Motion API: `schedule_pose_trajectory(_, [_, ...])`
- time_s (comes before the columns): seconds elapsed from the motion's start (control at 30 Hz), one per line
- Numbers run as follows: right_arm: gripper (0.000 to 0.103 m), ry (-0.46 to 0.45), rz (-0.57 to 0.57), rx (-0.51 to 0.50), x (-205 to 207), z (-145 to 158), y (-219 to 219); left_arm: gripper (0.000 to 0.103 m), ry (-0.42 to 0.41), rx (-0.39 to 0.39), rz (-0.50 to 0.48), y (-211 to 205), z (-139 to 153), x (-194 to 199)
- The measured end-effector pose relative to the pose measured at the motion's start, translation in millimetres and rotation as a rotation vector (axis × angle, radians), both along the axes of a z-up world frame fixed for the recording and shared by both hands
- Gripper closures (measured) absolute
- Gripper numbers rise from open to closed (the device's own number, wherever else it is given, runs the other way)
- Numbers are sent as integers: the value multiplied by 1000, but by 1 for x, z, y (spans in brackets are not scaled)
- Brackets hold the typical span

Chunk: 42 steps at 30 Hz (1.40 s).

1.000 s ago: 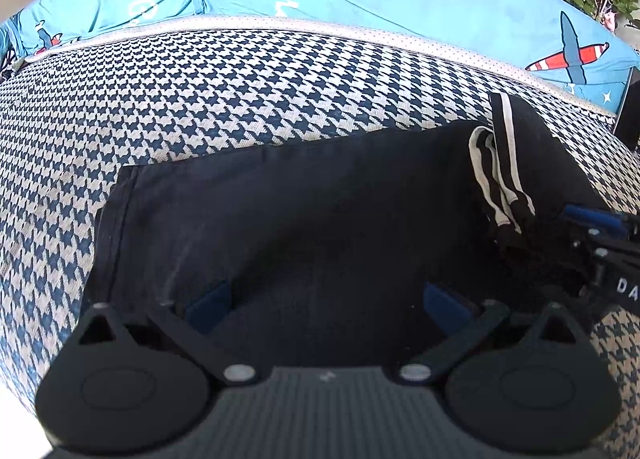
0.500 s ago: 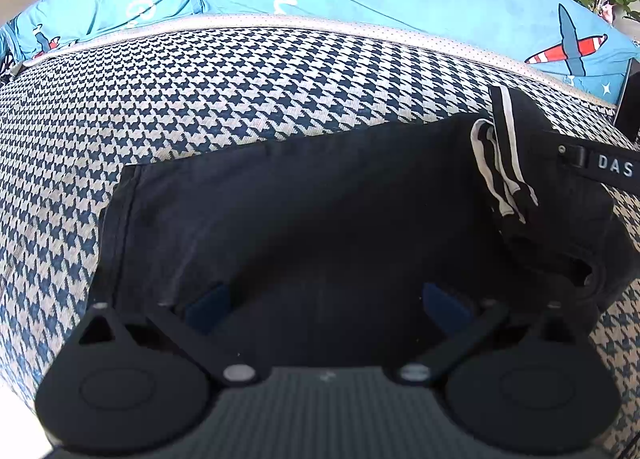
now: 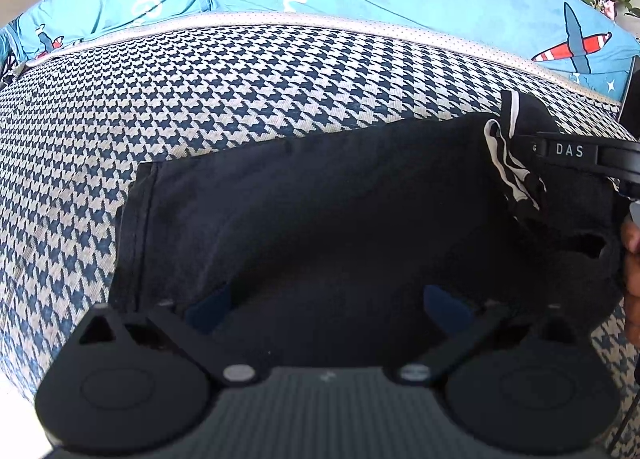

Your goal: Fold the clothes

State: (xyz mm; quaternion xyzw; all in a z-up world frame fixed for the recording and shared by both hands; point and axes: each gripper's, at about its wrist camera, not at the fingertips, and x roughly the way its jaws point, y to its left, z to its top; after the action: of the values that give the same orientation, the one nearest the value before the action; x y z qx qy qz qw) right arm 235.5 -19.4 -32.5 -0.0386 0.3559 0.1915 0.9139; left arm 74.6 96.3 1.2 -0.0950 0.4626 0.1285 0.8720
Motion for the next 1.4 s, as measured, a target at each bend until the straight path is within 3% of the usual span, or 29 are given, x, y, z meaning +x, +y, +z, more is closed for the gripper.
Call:
schedule_pose_trajectory(0.33, [66, -57, -16, 3, -29, 26, -13, 0, -5, 8, 12, 2, 1, 0])
schedule_pose_trajectory(0.5, [66, -37, -50, 17, -41, 31, -22, 0, -8, 13, 14, 2, 2, -2])
schedule_pose_trajectory(0.7, [66, 5, -94, 11, -52, 28, -29, 0, 1, 21, 12, 1, 0, -2])
schedule_pose_trajectory(1.1, [62, -15, -8, -135, -58, 5, -12, 0, -19, 37, 3, 3, -1, -5])
schedule_pose_trajectory(1.23, [62, -33, -25, -124, -67, 10, -13, 0, -98, 66, 24, 12, 12, -16])
schedule_pose_trajectory(1.4, [62, -61, -14, -77, -94, 20, -13, 0, -60, 54, 60, 31, 9, -26])
